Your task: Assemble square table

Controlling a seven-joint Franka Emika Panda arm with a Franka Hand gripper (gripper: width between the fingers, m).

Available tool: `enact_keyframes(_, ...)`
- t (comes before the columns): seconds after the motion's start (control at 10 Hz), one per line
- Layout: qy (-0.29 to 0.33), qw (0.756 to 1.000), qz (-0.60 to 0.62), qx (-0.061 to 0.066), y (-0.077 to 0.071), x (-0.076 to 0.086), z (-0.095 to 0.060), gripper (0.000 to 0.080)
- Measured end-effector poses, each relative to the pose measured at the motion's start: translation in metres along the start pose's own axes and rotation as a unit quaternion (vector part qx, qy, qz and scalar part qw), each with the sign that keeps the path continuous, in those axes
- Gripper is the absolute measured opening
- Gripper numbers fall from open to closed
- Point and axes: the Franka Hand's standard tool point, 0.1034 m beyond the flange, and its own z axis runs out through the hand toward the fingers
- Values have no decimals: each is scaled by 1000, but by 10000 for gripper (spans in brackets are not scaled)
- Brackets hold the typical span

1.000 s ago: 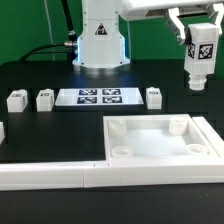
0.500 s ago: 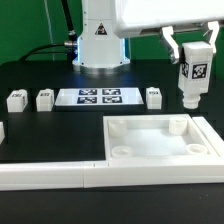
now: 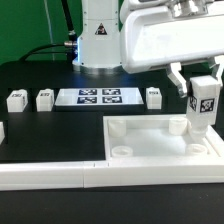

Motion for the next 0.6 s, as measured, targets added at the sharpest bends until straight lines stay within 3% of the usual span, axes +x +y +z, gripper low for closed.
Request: enact_keyframes(0.6,-13,1000,1,1,2,-13,15,290)
